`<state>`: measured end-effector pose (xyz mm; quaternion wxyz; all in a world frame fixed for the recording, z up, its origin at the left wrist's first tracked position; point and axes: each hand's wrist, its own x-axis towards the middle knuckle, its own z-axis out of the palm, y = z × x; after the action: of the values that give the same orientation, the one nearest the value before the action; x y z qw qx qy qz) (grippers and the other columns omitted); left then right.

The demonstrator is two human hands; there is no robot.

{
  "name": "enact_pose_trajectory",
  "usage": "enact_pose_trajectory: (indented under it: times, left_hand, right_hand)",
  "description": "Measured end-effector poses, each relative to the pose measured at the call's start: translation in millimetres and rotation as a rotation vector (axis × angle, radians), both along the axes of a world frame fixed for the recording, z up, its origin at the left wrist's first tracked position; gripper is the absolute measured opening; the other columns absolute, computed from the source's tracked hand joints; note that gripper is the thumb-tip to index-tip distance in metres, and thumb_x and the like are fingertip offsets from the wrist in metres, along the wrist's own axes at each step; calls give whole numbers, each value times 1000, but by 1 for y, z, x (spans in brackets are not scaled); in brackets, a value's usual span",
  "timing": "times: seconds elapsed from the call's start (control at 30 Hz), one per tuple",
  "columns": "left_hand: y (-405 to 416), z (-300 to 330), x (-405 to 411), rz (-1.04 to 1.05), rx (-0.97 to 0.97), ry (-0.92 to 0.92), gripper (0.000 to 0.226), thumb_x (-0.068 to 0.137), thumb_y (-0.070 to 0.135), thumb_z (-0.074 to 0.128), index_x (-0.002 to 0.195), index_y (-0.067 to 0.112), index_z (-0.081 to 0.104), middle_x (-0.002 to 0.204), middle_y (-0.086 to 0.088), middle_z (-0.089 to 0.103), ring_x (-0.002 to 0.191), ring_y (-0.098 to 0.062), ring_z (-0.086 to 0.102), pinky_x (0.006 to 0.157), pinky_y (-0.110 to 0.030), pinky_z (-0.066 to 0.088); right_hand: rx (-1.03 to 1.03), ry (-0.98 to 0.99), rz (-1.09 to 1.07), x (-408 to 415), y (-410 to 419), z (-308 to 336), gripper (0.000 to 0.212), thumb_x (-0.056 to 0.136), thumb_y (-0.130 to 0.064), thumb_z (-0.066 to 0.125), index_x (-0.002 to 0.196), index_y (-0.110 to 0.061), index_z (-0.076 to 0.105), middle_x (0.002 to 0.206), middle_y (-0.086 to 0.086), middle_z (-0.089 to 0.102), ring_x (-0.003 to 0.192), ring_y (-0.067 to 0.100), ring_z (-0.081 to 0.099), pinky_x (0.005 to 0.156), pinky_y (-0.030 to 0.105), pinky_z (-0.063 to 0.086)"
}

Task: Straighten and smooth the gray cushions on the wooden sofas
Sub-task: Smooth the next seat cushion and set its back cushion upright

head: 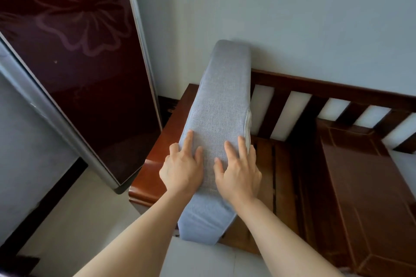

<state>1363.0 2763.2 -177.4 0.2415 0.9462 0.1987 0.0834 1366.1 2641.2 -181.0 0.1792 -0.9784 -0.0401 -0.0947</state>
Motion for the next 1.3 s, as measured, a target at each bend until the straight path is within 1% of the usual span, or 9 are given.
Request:
enact_pose_trajectory:
  times: [0.13, 0.27, 0.43, 0.53, 0.73, 0.83, 0.93, 1.07, 1.3]
  left_hand:
    - [-3, 3, 11, -13, 35, 54, 56, 96, 55, 27, 148, 42, 10, 128, -5, 45, 103, -25, 56, 73, -32, 36]
    - [17, 10, 40, -83, -3, 150, 65, 93, 62, 30, 149, 42, 3, 127, -9, 50, 107, -33, 57, 79, -37, 38]
    - [23, 13, 85, -130, -101, 205, 79, 88, 67, 39, 149, 28, 6, 120, -10, 59, 105, -33, 59, 84, -42, 48]
    - [24, 14, 109, -127, -149, 216, 75, 85, 68, 45, 138, 19, 22, 116, -9, 60, 101, -33, 60, 78, -40, 49]
    - [28, 14, 126, -129, -310, 232, 81, 79, 69, 54, 139, 21, 26, 119, -9, 56, 104, -32, 59, 82, -42, 52]
    - [28, 14, 115, -95, -356, 242, 81, 76, 73, 54, 137, 25, 29, 115, -5, 56, 99, -30, 60, 81, -42, 54]
    - [28, 13, 99, -63, -290, 237, 73, 74, 76, 52, 119, 20, 41, 103, -2, 59, 92, -28, 61, 76, -39, 53]
    - [24, 15, 67, -65, -270, 195, 64, 76, 73, 54, 111, 21, 43, 96, 2, 55, 85, -23, 54, 69, -32, 40]
    - [28, 15, 37, -111, -350, 188, 61, 72, 71, 60, 113, 27, 48, 96, 8, 60, 89, -18, 60, 81, -35, 50]
  right_hand:
    - [23, 17, 38, 9, -7, 1, 56, 92, -46, 46, 143, -23, 38, 158, 6, 17, 141, 35, 20, 93, 45, 46]
    - [301, 194, 4, 34, -8, 9, 88, 88, -51, 56, 153, -22, 4, 160, 7, -5, 146, 25, 10, 109, 36, 30]
    - [529, 418, -139, 76, -18, 15, 99, 83, -54, 64, 154, -20, 4, 157, 3, 20, 141, 22, 28, 109, 32, 27]
    - [581, 445, -183, 95, -17, 12, 95, 83, -57, 62, 154, -30, 4, 150, 5, 36, 134, 24, 39, 108, 34, 35]
    - [730, 473, -199, 101, -19, 12, 89, 84, -53, 64, 152, -41, 7, 147, -2, 41, 132, 19, 43, 99, 24, 36]
    - [739, 452, -181, 91, -21, 12, 90, 84, -49, 66, 152, -40, 8, 146, -4, 43, 130, 17, 45, 94, 20, 34]
    - [733, 441, -175, 75, -20, 9, 93, 83, -47, 68, 152, -38, 8, 144, -2, 45, 127, 17, 48, 95, 21, 36]
    - [629, 425, -186, 44, -18, 7, 98, 81, -54, 66, 153, -35, 2, 146, 3, 43, 129, 21, 45, 103, 31, 39]
    - [598, 422, -279, 4, -17, 15, 115, 72, -54, 75, 154, -16, 4, 145, 10, 44, 131, 25, 44, 107, 34, 36]
